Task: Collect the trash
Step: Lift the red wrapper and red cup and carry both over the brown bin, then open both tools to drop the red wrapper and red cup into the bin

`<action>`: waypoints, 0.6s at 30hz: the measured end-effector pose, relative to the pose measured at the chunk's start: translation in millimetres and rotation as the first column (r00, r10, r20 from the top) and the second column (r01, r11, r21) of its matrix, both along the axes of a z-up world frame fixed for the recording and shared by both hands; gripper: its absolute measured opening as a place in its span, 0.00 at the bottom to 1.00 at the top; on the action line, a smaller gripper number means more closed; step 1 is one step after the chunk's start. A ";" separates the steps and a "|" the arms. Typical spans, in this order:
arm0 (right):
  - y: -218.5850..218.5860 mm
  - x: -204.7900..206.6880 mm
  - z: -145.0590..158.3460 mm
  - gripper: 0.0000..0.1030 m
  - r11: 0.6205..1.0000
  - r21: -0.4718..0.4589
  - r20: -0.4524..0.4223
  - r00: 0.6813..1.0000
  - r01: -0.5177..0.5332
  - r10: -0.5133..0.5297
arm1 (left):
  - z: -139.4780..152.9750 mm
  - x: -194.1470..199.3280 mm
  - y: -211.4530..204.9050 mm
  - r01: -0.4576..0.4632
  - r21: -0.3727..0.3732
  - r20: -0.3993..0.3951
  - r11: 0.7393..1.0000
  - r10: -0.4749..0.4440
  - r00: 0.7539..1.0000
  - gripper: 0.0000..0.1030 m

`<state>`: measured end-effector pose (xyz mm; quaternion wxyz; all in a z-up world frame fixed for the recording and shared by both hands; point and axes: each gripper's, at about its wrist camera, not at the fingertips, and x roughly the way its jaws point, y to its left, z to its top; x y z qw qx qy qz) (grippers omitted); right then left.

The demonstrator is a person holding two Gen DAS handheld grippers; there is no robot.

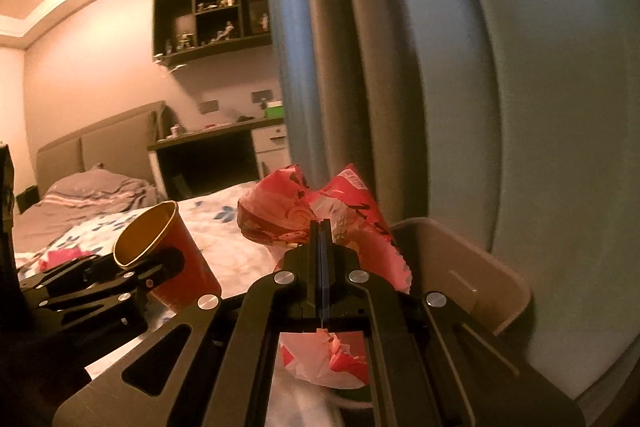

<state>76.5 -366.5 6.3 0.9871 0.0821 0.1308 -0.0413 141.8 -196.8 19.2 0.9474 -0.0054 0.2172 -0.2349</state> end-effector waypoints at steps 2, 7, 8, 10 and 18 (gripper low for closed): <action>-7.8 3.5 -2.6 0.01 1.000 0.006 -0.005 1.000 0.020 -0.020 | -1.1 4.1 -10.0 0.016 0.002 0.003 1.000 -0.016 1.000 0.52; -29.0 13.1 -16.5 0.01 0.998 0.027 -0.039 0.998 0.060 -0.059 | -9.5 17.4 -34.2 0.053 0.009 -0.006 0.999 -0.053 0.999 0.52; -32.1 15.1 -19.7 0.01 0.997 0.032 -0.047 0.997 0.064 -0.063 | -10.8 18.3 -39.8 0.061 0.010 -0.009 0.998 -0.061 0.998 0.52; -34.7 19.3 -22.5 0.01 0.997 0.038 -0.059 0.996 0.068 -0.066 | -14.6 20.9 -47.7 0.077 0.012 -0.018 0.997 -0.077 0.997 0.52; -45.5 33.2 -30.9 0.01 0.995 0.058 -0.099 0.993 0.075 -0.069 | -28.1 29.4 -73.2 0.132 0.025 -0.040 0.991 -0.131 0.991 0.52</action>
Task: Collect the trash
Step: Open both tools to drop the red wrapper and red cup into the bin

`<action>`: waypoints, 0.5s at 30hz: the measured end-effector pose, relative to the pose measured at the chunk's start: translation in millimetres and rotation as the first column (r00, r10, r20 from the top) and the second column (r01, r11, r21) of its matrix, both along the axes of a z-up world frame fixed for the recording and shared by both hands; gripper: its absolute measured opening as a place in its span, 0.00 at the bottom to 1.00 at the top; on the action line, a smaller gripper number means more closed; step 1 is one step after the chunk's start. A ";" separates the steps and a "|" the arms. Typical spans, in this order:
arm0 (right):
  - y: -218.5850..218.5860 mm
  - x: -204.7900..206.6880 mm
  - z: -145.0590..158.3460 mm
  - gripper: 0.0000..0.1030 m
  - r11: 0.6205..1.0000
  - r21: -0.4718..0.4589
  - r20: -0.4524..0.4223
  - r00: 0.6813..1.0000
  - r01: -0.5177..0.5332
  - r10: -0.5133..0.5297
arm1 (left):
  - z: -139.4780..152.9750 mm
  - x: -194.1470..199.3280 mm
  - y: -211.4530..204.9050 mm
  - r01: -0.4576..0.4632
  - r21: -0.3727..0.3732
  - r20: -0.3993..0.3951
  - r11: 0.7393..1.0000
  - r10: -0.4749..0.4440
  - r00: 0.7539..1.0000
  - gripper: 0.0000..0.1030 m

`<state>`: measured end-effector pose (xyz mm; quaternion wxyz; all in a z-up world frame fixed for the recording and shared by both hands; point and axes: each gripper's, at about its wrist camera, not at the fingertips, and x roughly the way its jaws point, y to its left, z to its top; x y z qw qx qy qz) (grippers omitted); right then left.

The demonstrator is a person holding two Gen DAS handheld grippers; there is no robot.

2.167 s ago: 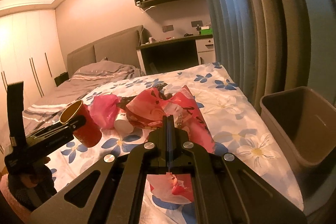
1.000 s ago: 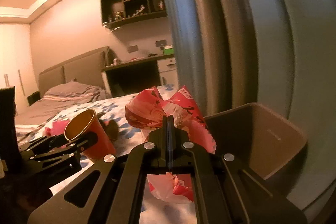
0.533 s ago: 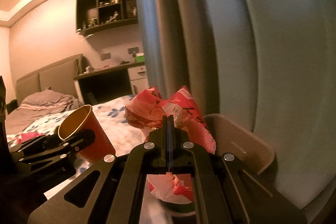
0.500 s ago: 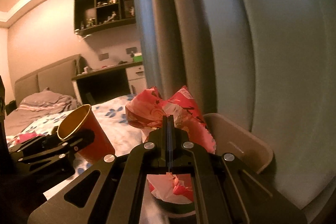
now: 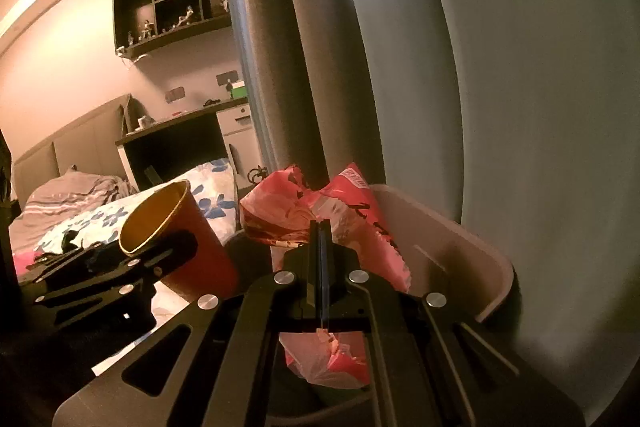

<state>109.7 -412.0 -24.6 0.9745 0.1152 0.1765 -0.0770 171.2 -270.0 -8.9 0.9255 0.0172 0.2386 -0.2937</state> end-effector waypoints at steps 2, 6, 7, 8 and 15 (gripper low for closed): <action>-1.6 3.6 -1.4 0.01 1.000 0.006 -0.008 1.000 0.000 0.000 | -2.3 1.3 -3.1 0.005 0.003 -0.006 1.000 -0.005 1.000 0.52; -2.6 5.9 -4.4 0.01 1.000 0.015 -0.019 1.000 -0.006 0.006 | -6.4 4.4 -6.8 0.016 0.005 -0.018 1.000 -0.016 1.000 0.52; -2.8 9.7 -2.7 0.01 1.000 0.016 -0.022 1.000 -0.008 0.008 | -6.8 5.3 -7.3 0.017 0.005 -0.019 1.000 -0.017 1.000 0.52; -2.6 10.8 -3.1 0.01 1.000 0.017 -0.025 1.000 -0.010 0.010 | -7.2 5.4 -8.2 0.019 0.004 -0.020 1.000 -0.018 1.000 0.52; -7.8 9.9 -6.9 0.01 0.999 0.027 -0.040 0.999 -0.021 0.022 | -9.4 8.9 -13.5 0.043 -0.002 -0.032 0.999 -0.043 0.999 0.53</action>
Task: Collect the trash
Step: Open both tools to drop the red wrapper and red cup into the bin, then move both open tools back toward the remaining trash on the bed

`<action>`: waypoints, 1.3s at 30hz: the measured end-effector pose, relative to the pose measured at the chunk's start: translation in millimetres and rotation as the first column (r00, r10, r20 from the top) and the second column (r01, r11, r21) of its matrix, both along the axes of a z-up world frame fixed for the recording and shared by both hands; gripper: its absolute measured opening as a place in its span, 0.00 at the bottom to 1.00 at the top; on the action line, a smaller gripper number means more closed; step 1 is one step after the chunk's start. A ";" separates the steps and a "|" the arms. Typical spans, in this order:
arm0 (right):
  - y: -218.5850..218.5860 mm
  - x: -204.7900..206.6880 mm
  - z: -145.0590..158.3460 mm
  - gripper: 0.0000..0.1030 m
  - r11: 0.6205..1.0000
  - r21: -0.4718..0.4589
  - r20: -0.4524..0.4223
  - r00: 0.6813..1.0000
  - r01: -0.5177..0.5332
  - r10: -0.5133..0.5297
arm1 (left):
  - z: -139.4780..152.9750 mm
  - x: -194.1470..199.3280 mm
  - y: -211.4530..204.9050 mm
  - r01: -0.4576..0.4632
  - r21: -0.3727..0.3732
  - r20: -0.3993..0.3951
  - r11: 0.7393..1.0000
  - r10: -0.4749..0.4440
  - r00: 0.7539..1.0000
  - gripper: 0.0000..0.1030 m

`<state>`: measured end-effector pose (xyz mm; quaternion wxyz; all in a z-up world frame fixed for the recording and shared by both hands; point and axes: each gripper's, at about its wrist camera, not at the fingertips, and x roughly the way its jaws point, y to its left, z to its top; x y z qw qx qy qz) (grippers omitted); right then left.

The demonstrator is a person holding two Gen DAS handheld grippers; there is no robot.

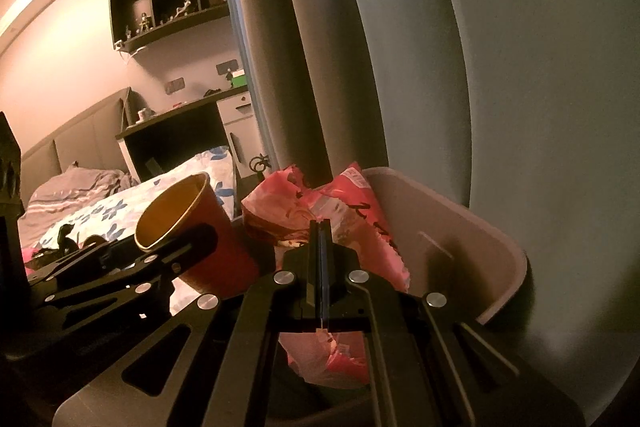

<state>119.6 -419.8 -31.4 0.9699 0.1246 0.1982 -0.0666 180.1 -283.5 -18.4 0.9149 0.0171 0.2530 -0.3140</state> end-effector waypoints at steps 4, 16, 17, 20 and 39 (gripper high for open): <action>-3.0 0.1 -0.1 0.01 1.000 0.014 -0.005 1.000 0.003 -0.003 | -1.7 0.6 -3.4 0.013 0.002 0.000 1.000 -0.013 1.000 0.53; -12.4 -6.4 -1.2 0.29 0.998 0.044 0.002 0.999 0.045 -0.045 | -4.2 -0.5 -7.7 0.046 -0.012 -0.008 0.999 -0.046 0.999 0.53; -14.3 -8.3 -0.9 0.30 0.997 0.049 0.006 0.998 0.060 -0.061 | -5.9 -0.7 -9.8 0.054 -0.011 -0.013 0.998 -0.054 0.998 0.53; -18.6 -13.9 0.8 0.37 0.994 0.055 0.018 0.996 0.090 -0.091 | -12.1 -0.3 -16.0 0.072 -0.004 -0.032 0.997 -0.072 0.997 0.54; 4.2 -56.7 26.3 0.81 0.996 -0.009 0.144 0.985 0.094 -0.092 | -8.4 -17.9 50.1 -0.105 0.010 -0.037 0.994 0.106 0.994 0.91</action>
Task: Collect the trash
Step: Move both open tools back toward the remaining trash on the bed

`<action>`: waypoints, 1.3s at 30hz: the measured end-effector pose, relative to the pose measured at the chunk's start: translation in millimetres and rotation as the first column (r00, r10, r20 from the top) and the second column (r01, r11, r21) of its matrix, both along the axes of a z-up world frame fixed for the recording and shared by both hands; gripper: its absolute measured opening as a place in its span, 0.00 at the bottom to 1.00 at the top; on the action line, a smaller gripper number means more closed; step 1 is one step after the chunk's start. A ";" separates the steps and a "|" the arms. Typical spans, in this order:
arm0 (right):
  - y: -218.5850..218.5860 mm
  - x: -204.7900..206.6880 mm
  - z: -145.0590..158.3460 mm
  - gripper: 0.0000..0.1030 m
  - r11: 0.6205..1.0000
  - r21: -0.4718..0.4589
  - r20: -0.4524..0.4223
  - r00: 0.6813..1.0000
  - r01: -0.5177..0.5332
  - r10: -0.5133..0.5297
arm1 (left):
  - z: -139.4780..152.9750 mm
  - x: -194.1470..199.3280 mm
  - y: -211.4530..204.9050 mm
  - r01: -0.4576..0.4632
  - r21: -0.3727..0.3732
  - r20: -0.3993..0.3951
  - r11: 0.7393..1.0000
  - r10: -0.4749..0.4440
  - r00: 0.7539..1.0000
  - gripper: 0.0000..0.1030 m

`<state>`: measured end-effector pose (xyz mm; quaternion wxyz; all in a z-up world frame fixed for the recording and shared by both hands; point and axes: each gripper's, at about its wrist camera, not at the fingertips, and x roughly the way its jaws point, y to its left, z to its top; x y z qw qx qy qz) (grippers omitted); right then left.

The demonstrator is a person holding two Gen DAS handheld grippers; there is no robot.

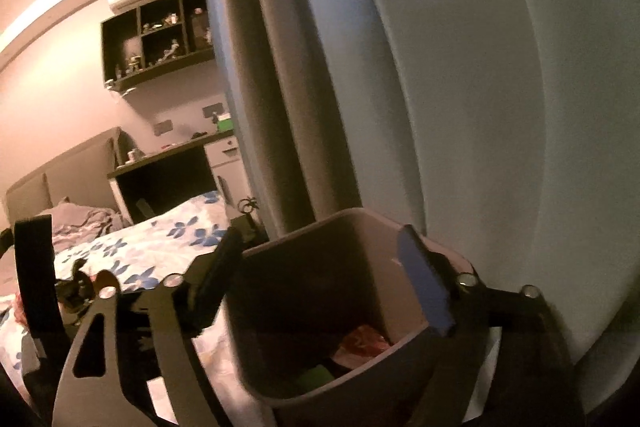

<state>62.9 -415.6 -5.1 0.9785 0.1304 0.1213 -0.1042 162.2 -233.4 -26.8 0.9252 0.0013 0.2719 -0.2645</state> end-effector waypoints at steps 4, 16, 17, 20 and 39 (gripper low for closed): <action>18.6 -3.3 0.9 0.86 0.999 -0.012 0.003 0.999 -0.035 0.035 | 6.0 -9.3 40.4 -0.112 0.017 0.026 0.994 0.111 0.993 0.93; 93.8 4.5 -0.6 0.91 0.981 -0.042 -0.048 0.981 -0.191 0.189 | 15.6 -25.5 173.8 -0.443 0.043 0.043 0.896 0.441 0.897 0.93; 102.5 5.7 -1.2 0.91 0.977 -0.046 -0.051 0.977 -0.208 0.206 | 16.1 -28.0 184.9 -0.467 0.042 0.046 0.883 0.465 0.884 0.93; 122.0 9.0 -0.2 0.91 0.967 -0.056 -0.062 0.968 -0.247 0.243 | 18.4 -34.2 211.7 -0.518 0.037 0.053 0.854 0.516 0.855 0.93; 211.4 49.6 -10.4 0.91 0.896 -0.067 -0.156 0.892 -0.439 0.425 | 22.4 -47.8 284.5 -0.643 -0.009 0.063 0.766 0.642 0.764 0.93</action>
